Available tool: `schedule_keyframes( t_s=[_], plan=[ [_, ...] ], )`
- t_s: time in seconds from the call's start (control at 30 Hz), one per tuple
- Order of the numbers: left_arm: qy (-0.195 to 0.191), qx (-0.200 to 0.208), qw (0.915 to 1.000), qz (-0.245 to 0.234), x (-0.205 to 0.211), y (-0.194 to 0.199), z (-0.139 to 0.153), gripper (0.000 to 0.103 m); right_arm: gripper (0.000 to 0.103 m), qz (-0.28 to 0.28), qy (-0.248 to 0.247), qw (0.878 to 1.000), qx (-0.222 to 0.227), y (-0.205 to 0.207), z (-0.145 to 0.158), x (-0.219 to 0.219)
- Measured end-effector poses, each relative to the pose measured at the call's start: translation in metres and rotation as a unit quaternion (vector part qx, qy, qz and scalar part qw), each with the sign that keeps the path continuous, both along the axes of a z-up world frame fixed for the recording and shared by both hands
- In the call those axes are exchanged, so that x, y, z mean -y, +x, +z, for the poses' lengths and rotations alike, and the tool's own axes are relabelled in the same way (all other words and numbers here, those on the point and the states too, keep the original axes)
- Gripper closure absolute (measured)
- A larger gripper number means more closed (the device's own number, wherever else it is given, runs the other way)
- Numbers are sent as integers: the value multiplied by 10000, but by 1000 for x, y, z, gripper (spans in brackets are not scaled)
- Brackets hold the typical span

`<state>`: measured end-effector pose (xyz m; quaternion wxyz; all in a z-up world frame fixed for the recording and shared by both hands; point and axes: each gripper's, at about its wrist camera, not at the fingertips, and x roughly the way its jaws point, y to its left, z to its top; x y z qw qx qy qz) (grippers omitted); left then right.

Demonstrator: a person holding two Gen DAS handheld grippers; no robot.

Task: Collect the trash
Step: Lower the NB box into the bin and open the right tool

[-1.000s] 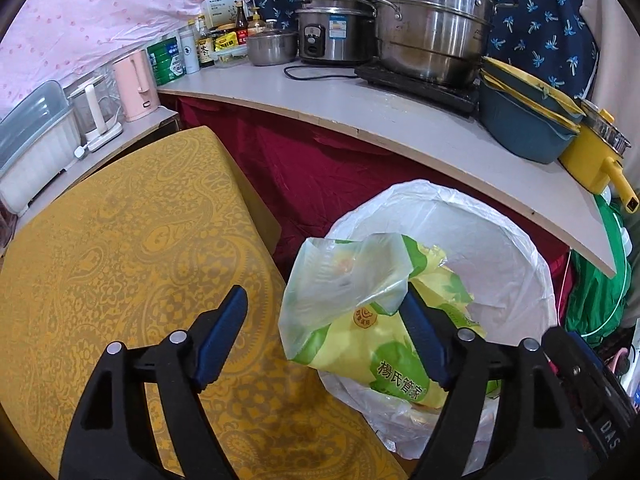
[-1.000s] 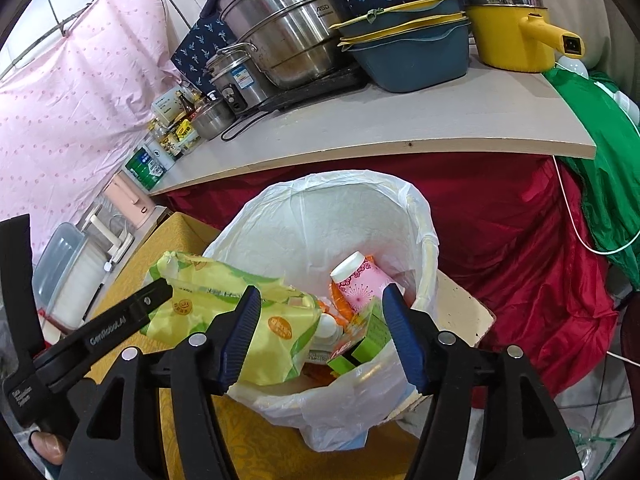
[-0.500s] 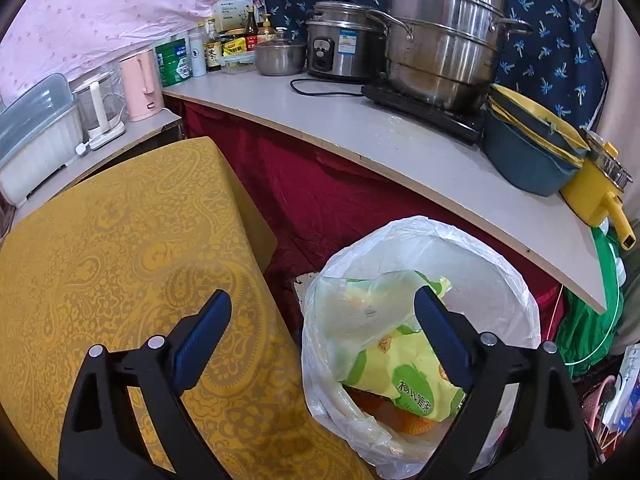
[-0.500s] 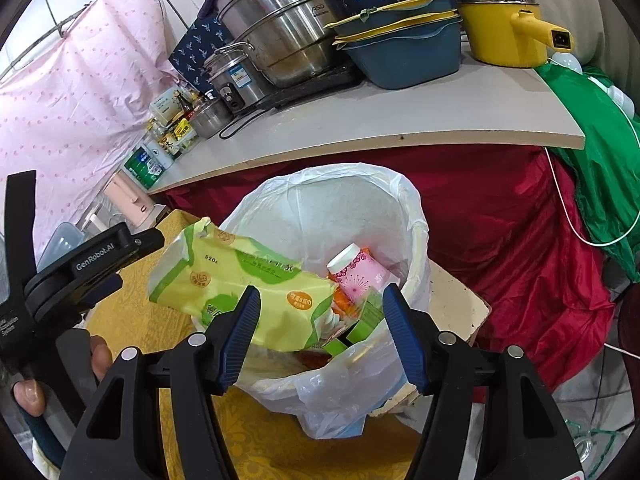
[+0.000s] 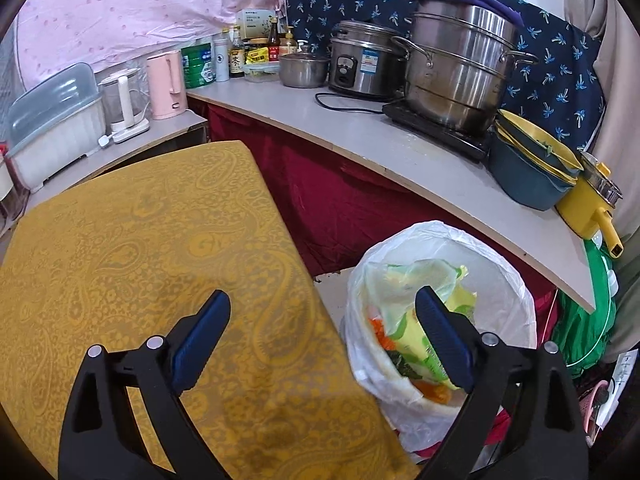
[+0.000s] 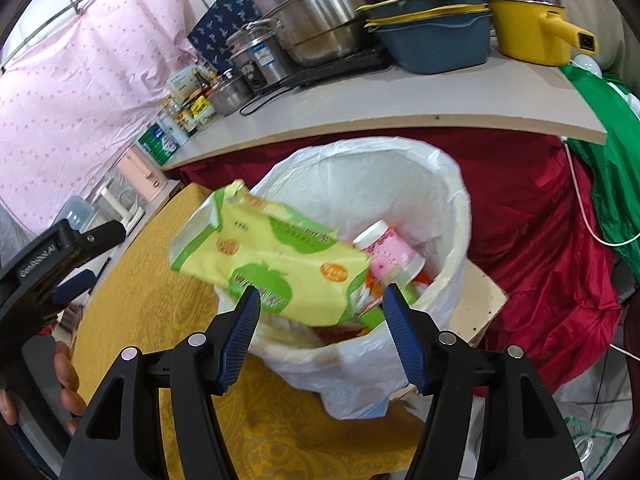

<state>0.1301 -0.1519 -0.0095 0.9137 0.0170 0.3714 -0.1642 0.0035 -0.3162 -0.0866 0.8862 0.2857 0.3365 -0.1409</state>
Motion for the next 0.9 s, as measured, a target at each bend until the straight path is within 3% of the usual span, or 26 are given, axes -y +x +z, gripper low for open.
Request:
schedule_keyframes(
  t_s=[0.33, 0.5, 0.9],
  plan=[
    [460, 68, 9988, 140, -34, -17, -15, 13, 42, 541, -272, 9976, -344, 51, -23, -35],
    [528, -77, 9985, 150, -40, -14, -28, 13, 42, 81, -383, 9982, -464, 77, -28, -5],
    [313, -209, 9993, -51, -35, -25, -29, 13, 41, -147, -339, 9992, -131, 36, 8, 4]
  ],
)
